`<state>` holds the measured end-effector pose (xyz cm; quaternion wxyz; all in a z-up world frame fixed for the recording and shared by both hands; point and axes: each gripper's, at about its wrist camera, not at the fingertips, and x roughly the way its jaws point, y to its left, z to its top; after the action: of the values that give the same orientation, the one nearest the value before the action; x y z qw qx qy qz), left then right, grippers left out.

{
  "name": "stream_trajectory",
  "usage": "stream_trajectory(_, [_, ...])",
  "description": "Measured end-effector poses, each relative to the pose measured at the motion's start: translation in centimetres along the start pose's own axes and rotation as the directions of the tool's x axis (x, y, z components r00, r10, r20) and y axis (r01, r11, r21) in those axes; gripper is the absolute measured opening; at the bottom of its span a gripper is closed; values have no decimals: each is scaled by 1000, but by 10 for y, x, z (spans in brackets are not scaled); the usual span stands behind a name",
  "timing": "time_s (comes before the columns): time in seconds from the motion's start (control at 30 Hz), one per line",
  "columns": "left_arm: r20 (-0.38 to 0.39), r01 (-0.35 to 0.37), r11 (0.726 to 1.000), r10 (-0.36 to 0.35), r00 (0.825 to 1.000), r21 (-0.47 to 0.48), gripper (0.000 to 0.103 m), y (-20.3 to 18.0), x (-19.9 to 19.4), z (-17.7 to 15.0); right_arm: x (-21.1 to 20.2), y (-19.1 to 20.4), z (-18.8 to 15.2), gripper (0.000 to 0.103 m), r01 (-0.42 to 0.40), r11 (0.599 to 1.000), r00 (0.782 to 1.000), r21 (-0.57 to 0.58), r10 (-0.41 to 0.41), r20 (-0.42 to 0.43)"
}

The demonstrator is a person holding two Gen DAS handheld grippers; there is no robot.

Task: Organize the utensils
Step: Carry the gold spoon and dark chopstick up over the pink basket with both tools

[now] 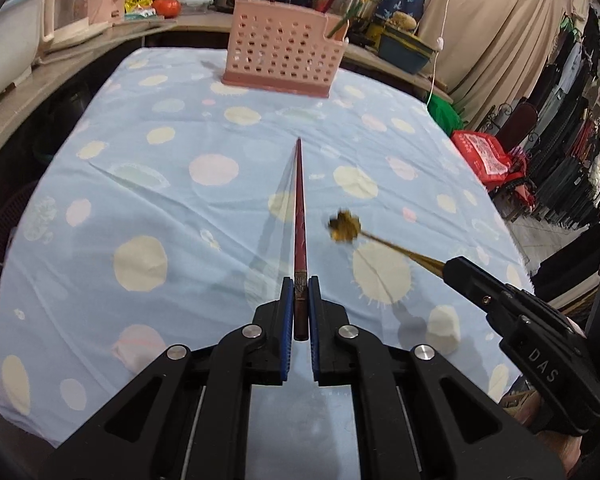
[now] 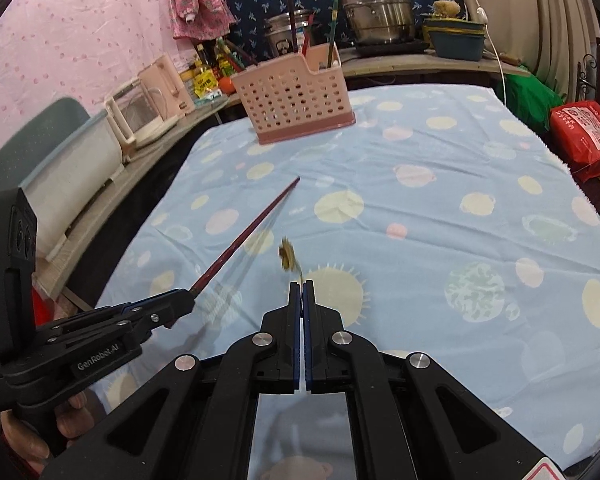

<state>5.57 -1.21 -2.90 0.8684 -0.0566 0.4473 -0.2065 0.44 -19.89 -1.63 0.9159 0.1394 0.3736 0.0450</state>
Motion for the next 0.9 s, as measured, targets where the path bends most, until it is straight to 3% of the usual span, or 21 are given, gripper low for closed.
stream_trajectory(0.33, [158,-26,999,21,987,30,7,-1,-61,57,-36,-5,50,2,-15,1000,993,-3,15,120])
stream_trajectory(0.63, [325,-70,994,40,945,79,7,-13,-108,132,-47,2,107,2,-22,999,978,-50,32,204])
stream_trajectory(0.9, [413,-112,989,63,908,97,7,-17,-122,189,-41,10,169,2,19,993,965,-115,12,260])
